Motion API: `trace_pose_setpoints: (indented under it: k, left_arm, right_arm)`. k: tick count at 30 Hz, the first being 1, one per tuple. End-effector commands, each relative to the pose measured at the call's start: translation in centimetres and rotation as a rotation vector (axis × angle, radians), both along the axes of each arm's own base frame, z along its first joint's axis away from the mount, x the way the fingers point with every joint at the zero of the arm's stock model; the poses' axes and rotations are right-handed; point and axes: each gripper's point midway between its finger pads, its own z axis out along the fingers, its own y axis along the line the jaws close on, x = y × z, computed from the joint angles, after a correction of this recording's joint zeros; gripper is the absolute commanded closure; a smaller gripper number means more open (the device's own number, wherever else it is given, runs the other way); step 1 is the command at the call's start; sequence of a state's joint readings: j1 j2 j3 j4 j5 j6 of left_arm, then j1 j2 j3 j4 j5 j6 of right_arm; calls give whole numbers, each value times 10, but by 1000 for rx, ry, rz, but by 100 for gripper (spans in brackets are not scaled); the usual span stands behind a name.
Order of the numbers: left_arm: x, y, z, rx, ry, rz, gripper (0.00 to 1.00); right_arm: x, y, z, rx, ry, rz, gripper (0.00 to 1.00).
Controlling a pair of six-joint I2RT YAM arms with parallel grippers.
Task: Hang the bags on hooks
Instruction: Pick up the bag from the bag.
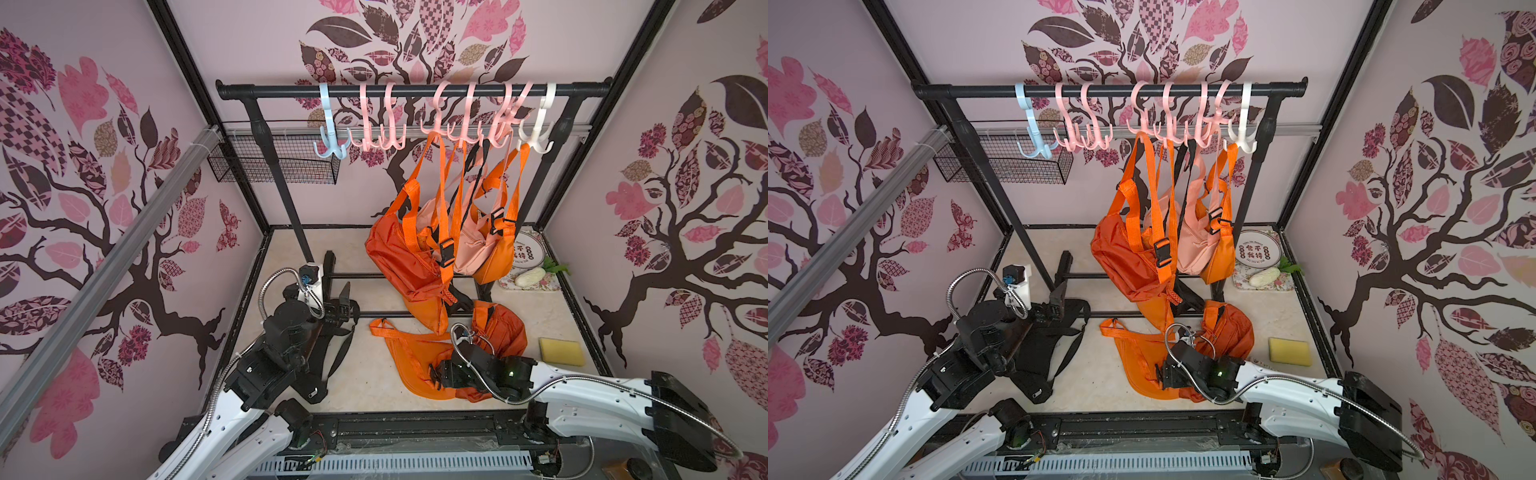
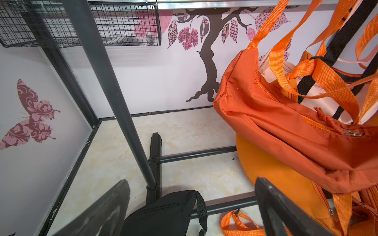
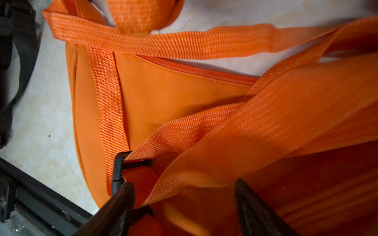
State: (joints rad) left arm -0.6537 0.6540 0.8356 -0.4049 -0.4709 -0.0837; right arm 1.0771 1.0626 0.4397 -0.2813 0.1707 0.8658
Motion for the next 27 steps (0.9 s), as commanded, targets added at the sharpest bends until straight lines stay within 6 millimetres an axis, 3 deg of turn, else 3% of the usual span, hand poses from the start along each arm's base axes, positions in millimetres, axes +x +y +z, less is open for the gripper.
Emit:
trace_pose_setpoints:
  k: [1, 8, 12, 16, 23, 24, 25, 27]
  left_arm:
    - [1, 0, -5, -3, -3, 3, 2]
    - [0, 0, -4, -4, -7, 6, 2]
    - [1, 0, -5, 0, -3, 6, 2]
    - [0, -1, -5, -2, -5, 2, 2]
    - [0, -1, -6, -2, -6, -2, 2]
    - [0, -2, -6, 2, -5, -6, 2]
    - [0, -3, -7, 3, -1, -8, 2]
    - [0, -4, -7, 4, 1, -11, 2]
  right_arm:
    - [7, 13, 7, 17, -24, -2, 29]
    - [8, 25, 27, 80, -46, 32, 79]
    - [2, 41, 49, 153, -42, 101, 100]
    - [-3, 54, 84, 229, -54, 162, 100]
    - [-8, 43, 92, 123, -83, 126, 100]
    - [-6, 36, 86, 81, -76, 98, 80]
    - [-5, 31, 78, 48, -74, 85, 54]
    - [-1, 23, 68, -3, -83, 65, 44]
